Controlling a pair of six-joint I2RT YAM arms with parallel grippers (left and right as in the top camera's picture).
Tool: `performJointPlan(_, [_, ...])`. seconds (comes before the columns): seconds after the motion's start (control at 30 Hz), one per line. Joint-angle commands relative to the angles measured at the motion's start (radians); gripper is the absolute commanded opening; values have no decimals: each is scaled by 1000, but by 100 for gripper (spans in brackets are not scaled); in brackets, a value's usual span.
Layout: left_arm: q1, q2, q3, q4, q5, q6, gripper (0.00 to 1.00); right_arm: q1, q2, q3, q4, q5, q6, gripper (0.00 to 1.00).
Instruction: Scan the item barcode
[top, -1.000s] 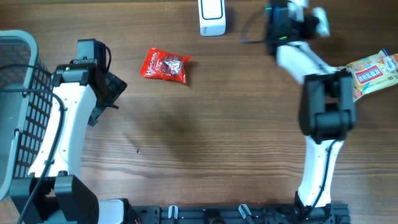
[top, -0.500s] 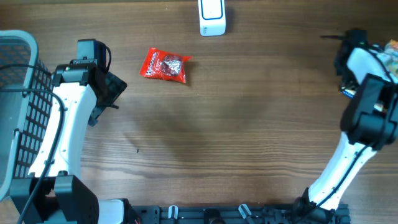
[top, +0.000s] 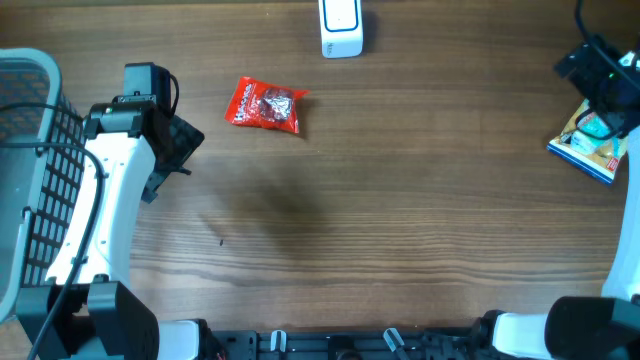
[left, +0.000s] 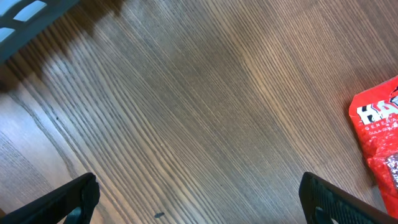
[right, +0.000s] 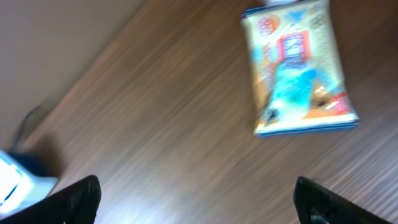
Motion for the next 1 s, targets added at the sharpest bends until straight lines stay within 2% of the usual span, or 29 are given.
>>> performJointPlan(0.0, [6, -5, -2, 0, -17, -16, 100, 30, -2, -10, -35, -315, -11, 100])
performJointPlan(0.17, [6, -5, -2, 0, -17, -16, 100, 182, 2, -160, 19, -403, -159, 100])
performJointPlan(0.27, [6, -5, -2, 0, -17, -16, 100, 339, 2, -339, 184, -403, -165, 100])
performJointPlan(0.33, [6, -5, -2, 0, -17, -16, 100, 428, 2, -452, 321, -402, -106, 100])
performJointPlan(0.37, [6, -5, -2, 0, -17, -16, 100, 471, 2, -518, 403, -401, -32, 100])
performJointPlan(0.47, [6, -5, -2, 3, -17, -16, 100, 535, 2, -624, 515, -346, 120, 100])
performJointPlan(0.53, [6, -5, -2, 4, -17, -16, 100, 554, 2, -666, 530, -258, 282, 100])
performJointPlan(0.6, [6, -5, -2, 55, 10, -18, 100, 554, 2, -684, 529, -149, 331, 100])
performJointPlan(0.67, [6, -5, -2, 162, 131, -17, 100, 554, 2, -685, 527, -120, 330, 100])
performJointPlan(0.73, [6, -5, -2, 141, 346, -18, 100, 554, 2, -685, 531, -121, 332, 100])
performJointPlan(0.8, [-16, -5, -2, 143, 468, -23, 100, 554, 2, -685, 532, -120, 332, 100])
performJointPlan(0.9, [-116, 3, -2, 204, 444, -12, 100, 554, 2, -685, 531, -120, 332, 100])
performJointPlan(0.97, [-207, 34, -2, 282, 365, -13, 100, 554, 2, -685, 531, -121, 331, 100])
